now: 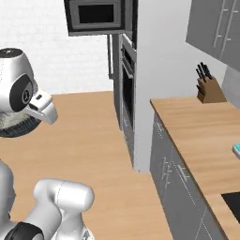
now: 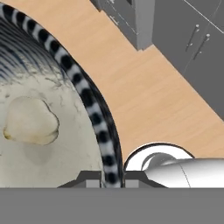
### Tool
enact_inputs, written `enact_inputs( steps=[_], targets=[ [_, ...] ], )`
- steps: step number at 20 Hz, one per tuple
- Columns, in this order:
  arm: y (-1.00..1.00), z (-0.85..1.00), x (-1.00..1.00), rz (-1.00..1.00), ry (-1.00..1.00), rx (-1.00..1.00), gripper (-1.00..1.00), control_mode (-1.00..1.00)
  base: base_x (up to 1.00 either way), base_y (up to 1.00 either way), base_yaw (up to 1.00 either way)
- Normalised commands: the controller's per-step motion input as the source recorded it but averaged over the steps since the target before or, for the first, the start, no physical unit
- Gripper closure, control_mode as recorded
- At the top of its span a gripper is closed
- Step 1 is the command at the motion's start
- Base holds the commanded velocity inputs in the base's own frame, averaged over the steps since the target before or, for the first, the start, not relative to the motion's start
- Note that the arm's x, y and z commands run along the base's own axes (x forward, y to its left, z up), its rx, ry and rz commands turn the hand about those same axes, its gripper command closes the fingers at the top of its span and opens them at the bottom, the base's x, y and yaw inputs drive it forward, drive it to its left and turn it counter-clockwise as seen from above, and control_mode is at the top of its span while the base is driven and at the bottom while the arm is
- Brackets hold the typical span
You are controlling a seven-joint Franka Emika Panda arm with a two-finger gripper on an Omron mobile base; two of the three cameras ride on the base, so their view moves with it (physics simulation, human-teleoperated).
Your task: Pick the garlic from the sink and place it in the bowl. Then pick the bowl and place it in the microwave. Then close the microwave door and press the start button.
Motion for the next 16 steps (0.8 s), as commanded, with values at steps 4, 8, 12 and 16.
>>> enact_inputs(
  steps=[4,8,12,16],
  targets=[
    [0.00,0.00,0.00,0.00,0.00,0.00,1.00,1.00,1.00,0.42,-0.40],
    [0.00,0.00,0.00,0.00,0.00,0.00,1.00,1.00,1.00,0.46,-0.48],
    [0.00,0.00,0.00,0.00,0.00,0.00,1.00,1.00,0.92,0.66,-0.59],
    [0.00,0.00,0.00,0.00,0.00,0.00,1.00,1.00,0.62,0.98,-0.66]
  ],
)
